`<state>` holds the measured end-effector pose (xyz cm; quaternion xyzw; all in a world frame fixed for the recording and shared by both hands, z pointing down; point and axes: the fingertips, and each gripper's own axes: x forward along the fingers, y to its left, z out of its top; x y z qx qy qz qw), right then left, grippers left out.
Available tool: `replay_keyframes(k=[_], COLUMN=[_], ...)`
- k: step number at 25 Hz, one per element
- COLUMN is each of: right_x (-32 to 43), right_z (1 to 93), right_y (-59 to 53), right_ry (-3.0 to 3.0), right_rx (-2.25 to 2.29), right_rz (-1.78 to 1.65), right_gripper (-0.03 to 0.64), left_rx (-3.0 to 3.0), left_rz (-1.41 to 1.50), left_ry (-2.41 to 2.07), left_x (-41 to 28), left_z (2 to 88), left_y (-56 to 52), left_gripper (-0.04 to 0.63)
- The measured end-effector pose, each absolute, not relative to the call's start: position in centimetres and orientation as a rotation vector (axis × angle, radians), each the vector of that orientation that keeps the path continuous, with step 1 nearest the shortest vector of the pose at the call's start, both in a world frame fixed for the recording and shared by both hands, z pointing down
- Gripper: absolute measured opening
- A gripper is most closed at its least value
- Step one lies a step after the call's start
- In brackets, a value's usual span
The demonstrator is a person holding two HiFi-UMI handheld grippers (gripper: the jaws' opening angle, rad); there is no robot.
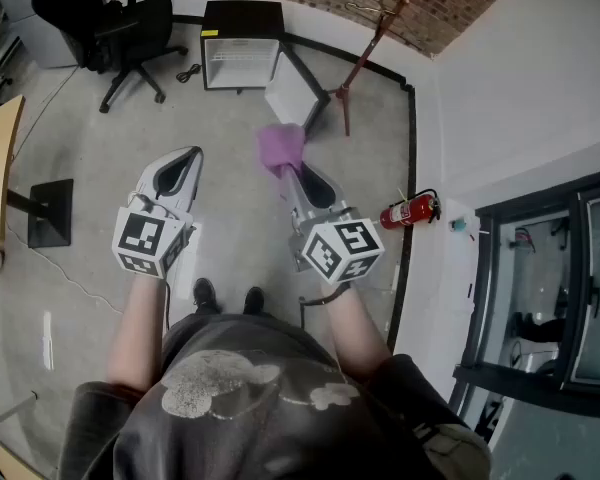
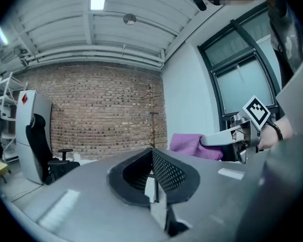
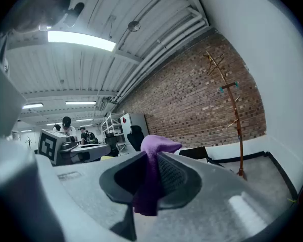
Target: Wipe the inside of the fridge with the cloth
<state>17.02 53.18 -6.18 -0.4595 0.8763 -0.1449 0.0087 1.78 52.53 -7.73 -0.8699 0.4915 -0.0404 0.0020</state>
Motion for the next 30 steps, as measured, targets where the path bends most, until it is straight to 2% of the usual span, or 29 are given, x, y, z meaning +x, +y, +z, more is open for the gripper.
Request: replay_keyframes(k=[14, 26, 30], right_x=[17.7, 23.4, 22.4], right_z=[-6.2, -3.9, -3.1], right_y=[53.3, 52.9, 51.2], right_ry=[2.742, 2.654, 2.673], right_rx=[-1.41, -1.411, -1.407], right_rz=[-0.455, -0.585, -0.594], right_gripper=[0.052, 0.055, 0.054], left_rx=[-2.727, -2.708, -2.705], left_rz=[-0.131, -0.149, -0.152], left_ry=[1.548, 1.645, 1.656], left_x=[3.2, 4.3, 3.3], left_z=[-7.7, -5.9, -5.1], left_y=[52.7, 52.6, 50.8], left_gripper=[0.018, 0.018, 0.018])
